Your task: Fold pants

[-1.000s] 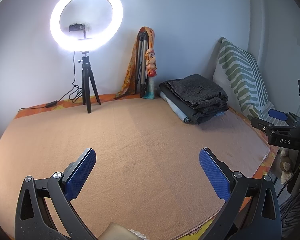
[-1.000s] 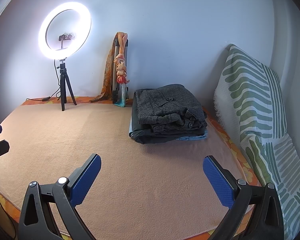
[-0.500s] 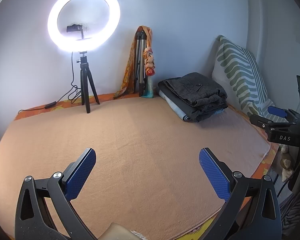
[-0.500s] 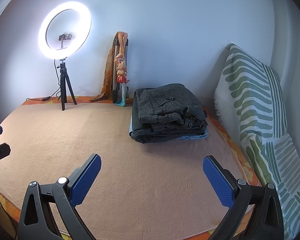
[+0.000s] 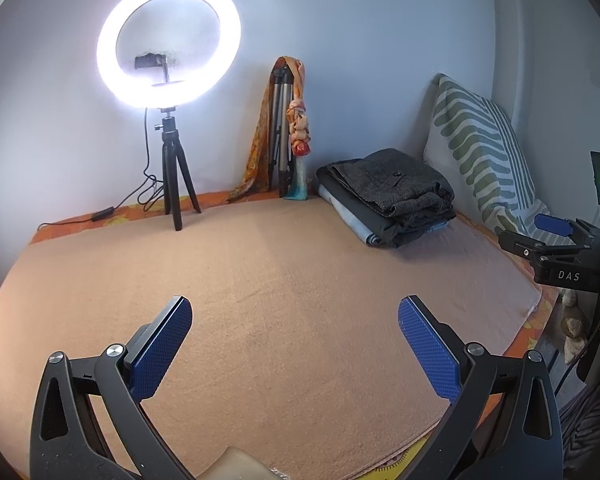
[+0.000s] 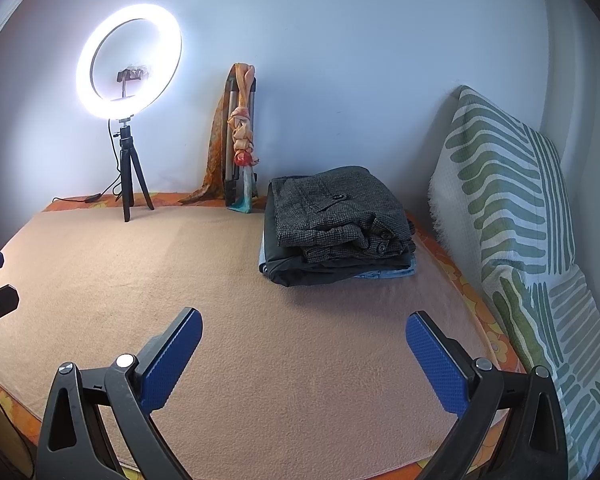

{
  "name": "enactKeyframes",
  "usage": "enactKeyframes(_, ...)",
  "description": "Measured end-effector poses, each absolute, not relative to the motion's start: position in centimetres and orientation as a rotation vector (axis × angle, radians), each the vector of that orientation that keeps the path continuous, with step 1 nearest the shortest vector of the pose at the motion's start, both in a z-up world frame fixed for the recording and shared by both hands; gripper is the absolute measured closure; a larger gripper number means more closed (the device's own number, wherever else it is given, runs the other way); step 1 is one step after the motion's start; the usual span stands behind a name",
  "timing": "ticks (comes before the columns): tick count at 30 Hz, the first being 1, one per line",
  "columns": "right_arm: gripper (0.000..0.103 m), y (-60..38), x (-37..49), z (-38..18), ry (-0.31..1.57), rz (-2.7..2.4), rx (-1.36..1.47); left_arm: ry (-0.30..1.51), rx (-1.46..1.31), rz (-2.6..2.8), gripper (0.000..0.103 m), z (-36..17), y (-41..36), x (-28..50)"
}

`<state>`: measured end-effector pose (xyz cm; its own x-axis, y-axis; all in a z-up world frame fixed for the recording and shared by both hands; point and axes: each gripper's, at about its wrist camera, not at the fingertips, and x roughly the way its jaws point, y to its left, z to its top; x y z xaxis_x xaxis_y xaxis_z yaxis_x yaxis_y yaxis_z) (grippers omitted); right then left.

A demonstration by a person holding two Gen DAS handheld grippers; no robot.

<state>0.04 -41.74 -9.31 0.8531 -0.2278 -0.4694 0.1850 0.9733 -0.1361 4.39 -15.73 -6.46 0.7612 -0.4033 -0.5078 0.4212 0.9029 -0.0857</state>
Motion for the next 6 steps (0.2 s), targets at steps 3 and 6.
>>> enactKeyframes(3,0.000,-41.69,0.04,-9.37,0.505,-0.216,-0.085,0.545,0.033,-0.446,0.000,-6.51,-15.73,4.36)
enactKeyframes(6,0.000,-41.70,0.19,-9.43,0.506,-0.213,-0.084,0.547,0.036,-0.446,0.000,-6.52,-15.68,4.43)
